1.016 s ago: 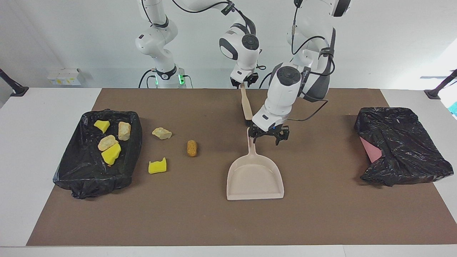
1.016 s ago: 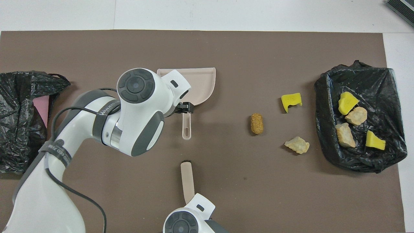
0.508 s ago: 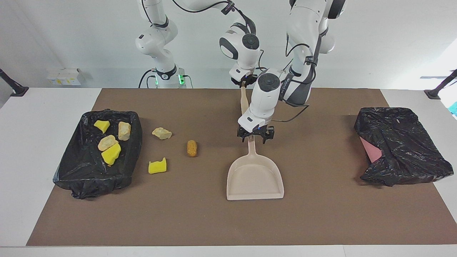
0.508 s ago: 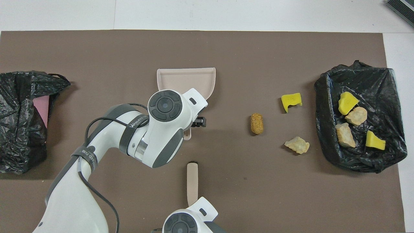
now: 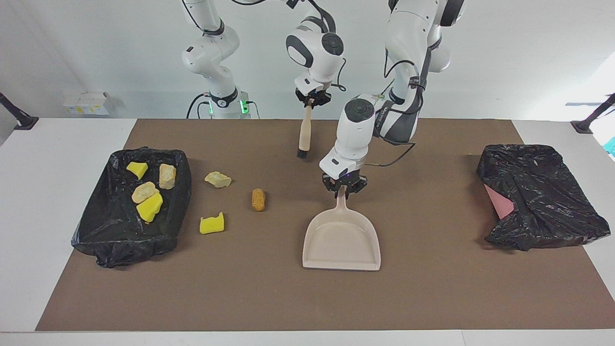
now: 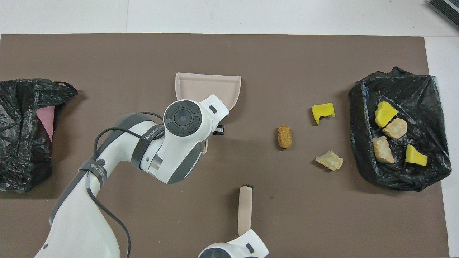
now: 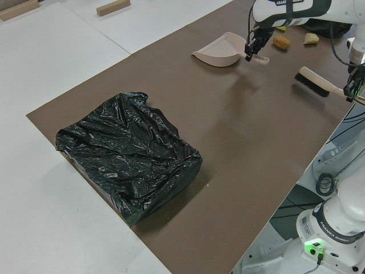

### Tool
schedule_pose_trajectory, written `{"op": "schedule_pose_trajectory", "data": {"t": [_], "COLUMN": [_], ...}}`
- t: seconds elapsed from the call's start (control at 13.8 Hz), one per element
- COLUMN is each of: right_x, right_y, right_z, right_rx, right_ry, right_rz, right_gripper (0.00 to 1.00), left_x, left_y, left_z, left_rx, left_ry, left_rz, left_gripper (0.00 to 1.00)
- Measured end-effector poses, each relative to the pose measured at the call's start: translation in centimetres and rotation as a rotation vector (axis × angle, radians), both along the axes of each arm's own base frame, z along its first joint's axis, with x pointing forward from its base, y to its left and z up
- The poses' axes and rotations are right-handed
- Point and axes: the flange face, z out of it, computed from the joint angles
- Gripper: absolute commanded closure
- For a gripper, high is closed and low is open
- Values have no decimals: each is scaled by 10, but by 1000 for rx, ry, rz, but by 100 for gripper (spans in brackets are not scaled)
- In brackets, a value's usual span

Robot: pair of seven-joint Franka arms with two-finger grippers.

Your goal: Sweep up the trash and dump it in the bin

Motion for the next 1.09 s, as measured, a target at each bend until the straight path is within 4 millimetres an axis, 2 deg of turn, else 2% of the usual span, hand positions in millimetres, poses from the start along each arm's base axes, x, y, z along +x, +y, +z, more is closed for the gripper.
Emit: {"op": "schedule_pose_trajectory", "data": {"t": [0.15,0.29,0.51,0.65,0.94,1.09], "right_x": [3,15,60,78,92,100], "right_y": [-54,-104,-183,-226,-262,-273], "right_z": [11,13,6,-3,-12,-24], "right_rx": [-32,-61,-77,-106,-144,-148], "right_ry": [-5,12,44,57,73,72], "right_rz": [-29,-76,-160,-150,-94,-84], "right_gripper": [100,100,100,100,100,100], "left_x": [8,12,7,3,3,-2], "left_y": [5,12,20,24,34,36], "left_z": [8,20,32,32,29,29], "left_rx": [-3,20,77,107,141,153], "left_ry": [-18,-28,1,35,80,117], "left_rz": [-10,-82,-261,-408,-711,-849], "left_gripper": [100,100,100,100,100,100]}}
